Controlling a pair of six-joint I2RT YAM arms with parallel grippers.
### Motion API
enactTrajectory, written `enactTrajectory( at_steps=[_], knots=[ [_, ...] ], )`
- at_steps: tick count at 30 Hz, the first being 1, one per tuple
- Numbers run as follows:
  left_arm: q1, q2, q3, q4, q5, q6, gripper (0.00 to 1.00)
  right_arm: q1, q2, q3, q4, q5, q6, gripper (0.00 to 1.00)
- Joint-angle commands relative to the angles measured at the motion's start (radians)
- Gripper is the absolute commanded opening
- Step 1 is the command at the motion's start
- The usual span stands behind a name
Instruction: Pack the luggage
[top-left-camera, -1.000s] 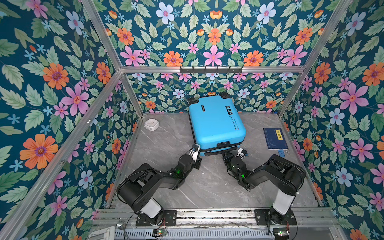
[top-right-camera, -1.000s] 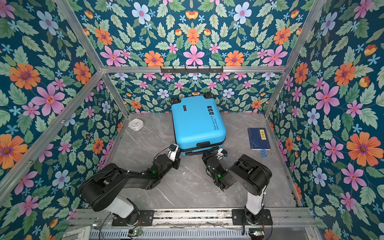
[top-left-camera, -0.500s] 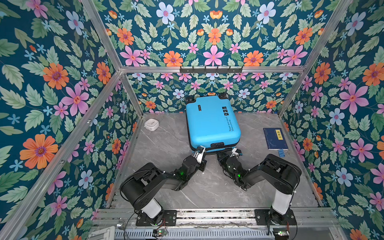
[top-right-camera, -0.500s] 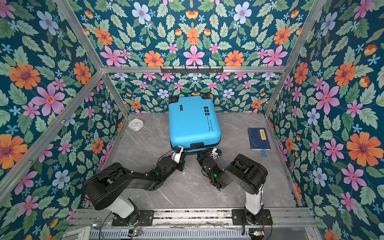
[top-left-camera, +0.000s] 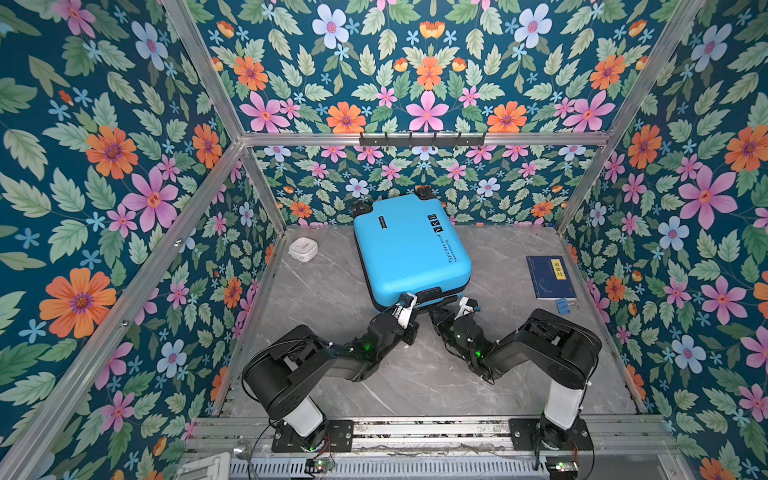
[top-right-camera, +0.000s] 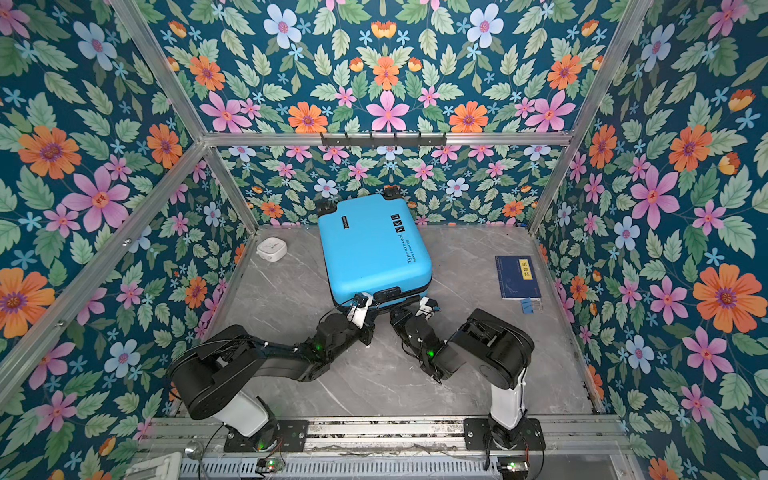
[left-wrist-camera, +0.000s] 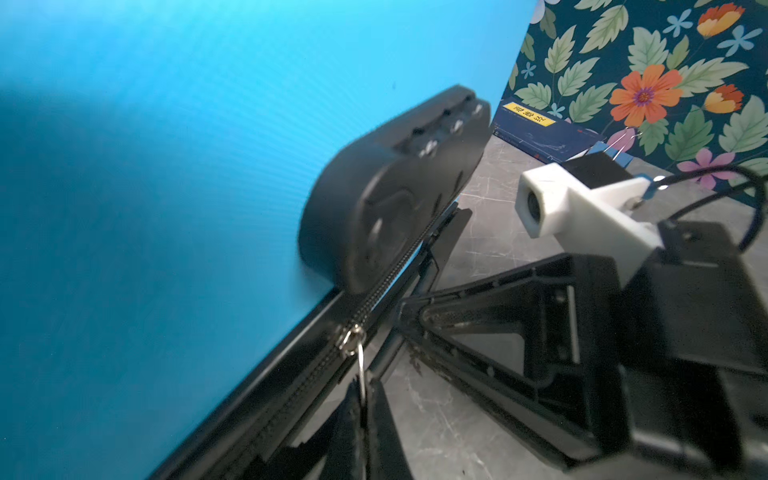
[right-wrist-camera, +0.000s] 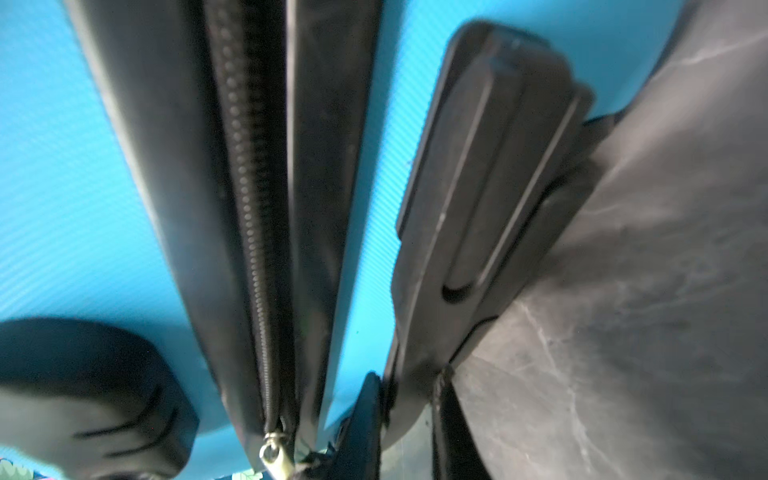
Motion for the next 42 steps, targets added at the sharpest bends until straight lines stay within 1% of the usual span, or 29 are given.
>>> enactTrajectory(
  at_steps=[1, 7, 14, 15, 16, 17, 18, 19, 20, 25, 28, 30, 32, 33, 35, 38, 40, 42],
  knots=[
    [-0.019, -0.005, 0.022, 0.135, 0.158, 0.015, 0.00, 0.038, 0.018, 0.031, 0.020, -0.142, -0.086, 0.00],
    [-0.036, -0.007, 0.020, 0.127, 0.176, 0.019, 0.00, 0.088, 0.068, 0.084, 0.022, -0.154, -0.084, 0.00],
    [-0.037, -0.060, -0.034, 0.132, 0.124, 0.019, 0.00, 0.089, 0.065, 0.032, 0.048, -0.149, -0.061, 0.00],
    [-0.038, -0.069, -0.040, 0.132, 0.115, 0.017, 0.00, 0.088, 0.058, 0.025, 0.040, -0.155, -0.062, 0.07],
    [-0.038, -0.078, -0.049, 0.130, 0.106, 0.016, 0.00, 0.088, 0.046, 0.013, 0.032, -0.154, -0.066, 0.27],
    [-0.035, -0.088, -0.056, 0.129, 0.096, 0.016, 0.00, 0.088, 0.031, 0.001, 0.022, -0.155, -0.070, 0.40],
    [-0.036, -0.094, -0.061, 0.126, 0.089, 0.016, 0.00, 0.088, 0.015, -0.013, 0.008, -0.155, -0.075, 0.49],
    [-0.036, -0.102, -0.067, 0.122, 0.082, 0.016, 0.00, 0.087, -0.007, -0.031, -0.013, -0.150, -0.083, 0.54],
    [-0.034, -0.108, -0.072, 0.118, 0.075, 0.017, 0.00, 0.088, -0.034, -0.053, -0.033, -0.145, -0.090, 0.58],
    [-0.030, -0.134, -0.102, 0.121, 0.055, 0.016, 0.00, 0.087, -0.190, -0.169, -0.140, -0.117, -0.140, 0.60],
    [-0.023, -0.152, -0.124, 0.121, 0.046, 0.014, 0.00, 0.081, -0.363, -0.234, -0.285, -0.075, -0.177, 0.60],
    [-0.018, -0.167, -0.139, 0.118, 0.042, 0.013, 0.00, 0.066, -0.500, -0.236, -0.476, -0.047, -0.210, 0.60],
    [-0.014, -0.184, -0.157, 0.114, 0.037, 0.011, 0.00, 0.038, -0.653, -0.190, -0.765, -0.008, -0.259, 0.61],
    [-0.012, -0.192, -0.164, 0.112, 0.033, 0.010, 0.00, 0.019, -0.706, -0.172, -0.852, 0.003, -0.284, 0.61],
    [-0.011, -0.211, -0.185, 0.107, 0.016, 0.008, 0.00, -0.059, -0.801, -0.170, -0.909, -0.032, -0.338, 0.62],
    [-0.009, -0.245, -0.216, 0.099, -0.014, 0.003, 0.00, -0.186, -0.869, -0.156, -0.968, -0.131, -0.373, 0.62],
    [-0.008, -0.271, -0.237, 0.090, -0.039, -0.004, 0.00, -0.231, -0.873, -0.125, -1.005, -0.171, -0.403, 0.63],
    [-0.008, -0.305, -0.254, 0.071, -0.064, -0.009, 0.00, -0.245, -0.855, -0.083, -1.039, -0.191, -0.436, 0.63]
  ],
)
